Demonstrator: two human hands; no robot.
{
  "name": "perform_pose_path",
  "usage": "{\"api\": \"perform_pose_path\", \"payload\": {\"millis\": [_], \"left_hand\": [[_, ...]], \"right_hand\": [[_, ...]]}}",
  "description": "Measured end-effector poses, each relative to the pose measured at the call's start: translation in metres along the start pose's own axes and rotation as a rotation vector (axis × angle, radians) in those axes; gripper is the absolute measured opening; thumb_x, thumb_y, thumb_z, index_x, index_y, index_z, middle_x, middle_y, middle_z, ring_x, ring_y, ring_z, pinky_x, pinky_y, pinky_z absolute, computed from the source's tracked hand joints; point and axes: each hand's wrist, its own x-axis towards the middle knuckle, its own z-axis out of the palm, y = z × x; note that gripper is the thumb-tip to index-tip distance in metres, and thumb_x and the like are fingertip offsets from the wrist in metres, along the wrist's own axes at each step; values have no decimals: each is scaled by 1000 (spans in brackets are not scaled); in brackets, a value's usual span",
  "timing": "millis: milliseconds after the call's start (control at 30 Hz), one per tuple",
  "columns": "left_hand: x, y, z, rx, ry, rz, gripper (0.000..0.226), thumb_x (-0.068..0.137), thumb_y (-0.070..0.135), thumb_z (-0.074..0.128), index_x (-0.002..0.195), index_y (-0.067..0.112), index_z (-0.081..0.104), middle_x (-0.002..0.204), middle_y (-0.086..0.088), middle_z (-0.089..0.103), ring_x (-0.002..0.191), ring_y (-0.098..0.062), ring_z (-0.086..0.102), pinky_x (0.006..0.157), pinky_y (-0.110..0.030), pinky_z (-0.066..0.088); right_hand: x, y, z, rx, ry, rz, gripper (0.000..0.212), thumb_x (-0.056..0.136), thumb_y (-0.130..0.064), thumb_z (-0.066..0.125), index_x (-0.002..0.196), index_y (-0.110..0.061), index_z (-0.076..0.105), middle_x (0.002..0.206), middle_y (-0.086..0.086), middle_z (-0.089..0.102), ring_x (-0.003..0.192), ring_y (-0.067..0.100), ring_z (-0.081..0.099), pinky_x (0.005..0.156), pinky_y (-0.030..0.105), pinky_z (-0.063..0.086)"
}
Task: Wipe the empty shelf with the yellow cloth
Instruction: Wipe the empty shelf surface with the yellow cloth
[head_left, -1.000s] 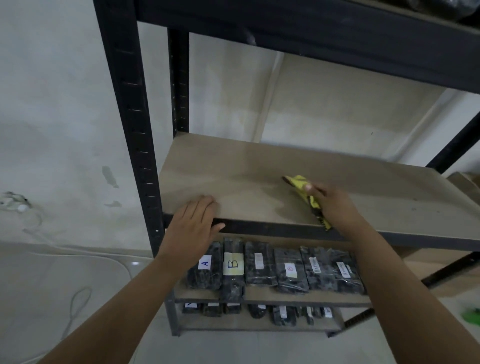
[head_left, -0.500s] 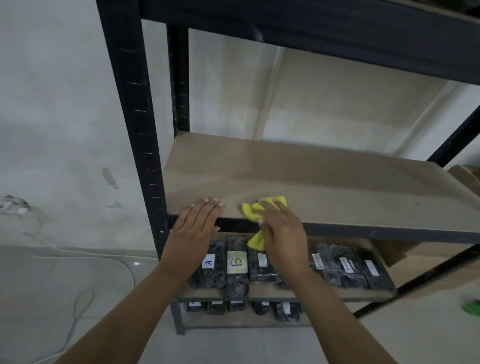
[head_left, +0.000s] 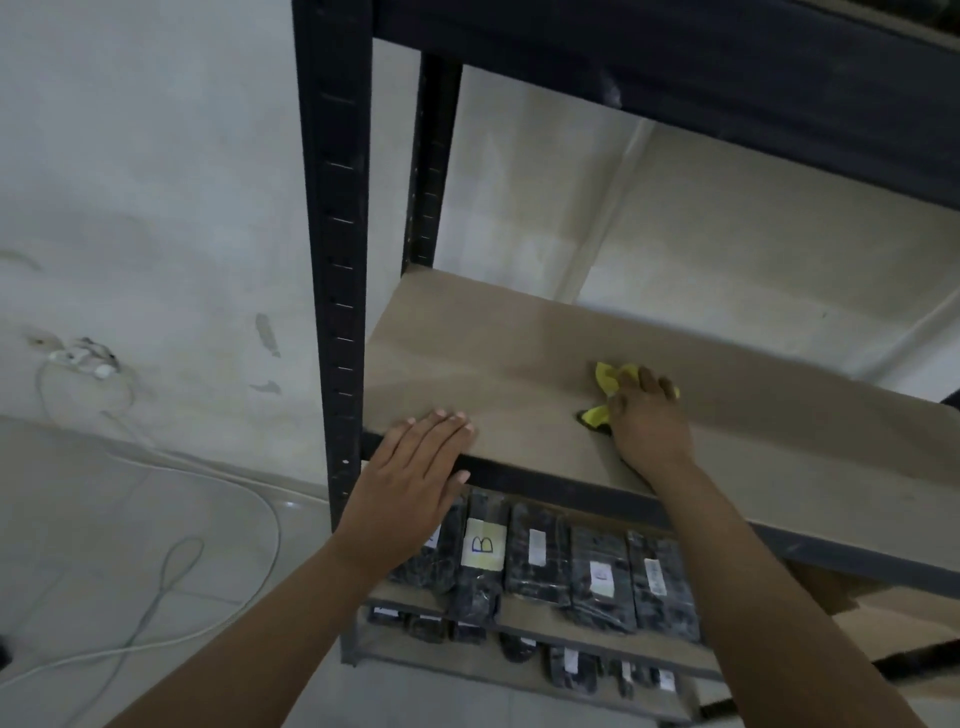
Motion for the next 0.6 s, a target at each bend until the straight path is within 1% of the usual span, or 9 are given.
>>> {"api": "perform_pose_path", "payload": {"millis": [67, 167, 233, 333, 400, 500, 600], "left_hand": [[0, 0, 0, 26, 9, 4, 45, 98, 36, 29, 134, 12, 44, 135, -7, 55, 127, -24, 49, 111, -37, 22], [1, 2, 1, 39, 40, -1, 44, 97, 34, 31, 132, 12, 47, 134, -7, 56, 125, -25, 51, 111, -38, 23], [1, 5, 1, 51, 49, -14, 44, 97, 34, 32, 132, 12, 46, 135, -7, 55, 126, -25, 49, 112, -38, 21], [1, 7, 2, 96, 37, -41, 43, 96, 32, 33, 132, 13, 45, 135, -6, 54, 127, -25, 47, 113, -39, 19], [1, 8, 3, 103, 21, -56, 43, 97, 32, 31, 132, 13, 45, 136, -6, 53, 129, -25, 46, 114, -39, 18], [2, 12, 2, 111, 22, -94, 42, 97, 32, 31, 132, 14, 45, 137, -7, 52, 129, -25, 44, 115, -39, 17], [1, 14, 3, 112, 18, -116, 42, 95, 31, 35, 133, 14, 45, 137, -7, 52, 130, -25, 43, 115, -39, 17]], "right_hand": [[29, -1, 2, -7, -31, -28, 44, 98, -24, 31, 139, -7, 33, 150, 15, 27, 138, 36, 23, 109, 48, 31], [71, -9, 0, 34, -78, -56, 45, 98, -28, 32, 140, -12, 33, 151, 12, 26, 140, 34, 21, 110, 46, 28], [96, -18, 1, 28, -89, -116, 46, 98, -29, 33, 141, -14, 32, 152, 11, 24, 140, 34, 20, 109, 45, 28], [128, -34, 5, -16, -125, -208, 47, 98, -30, 33, 144, -19, 30, 156, 8, 18, 143, 31, 14, 113, 45, 24], [142, -46, 8, -10, -138, -221, 47, 98, -31, 32, 145, -20, 29, 157, 6, 16, 144, 30, 13, 114, 44, 22], [155, -58, 9, 35, -129, -291, 46, 98, -27, 34, 143, -21, 33, 157, 4, 20, 143, 28, 18, 114, 41, 22], [146, -56, 7, 143, -155, -475, 45, 97, -15, 40, 142, -17, 38, 156, 5, 25, 142, 24, 23, 117, 33, 18]]}}
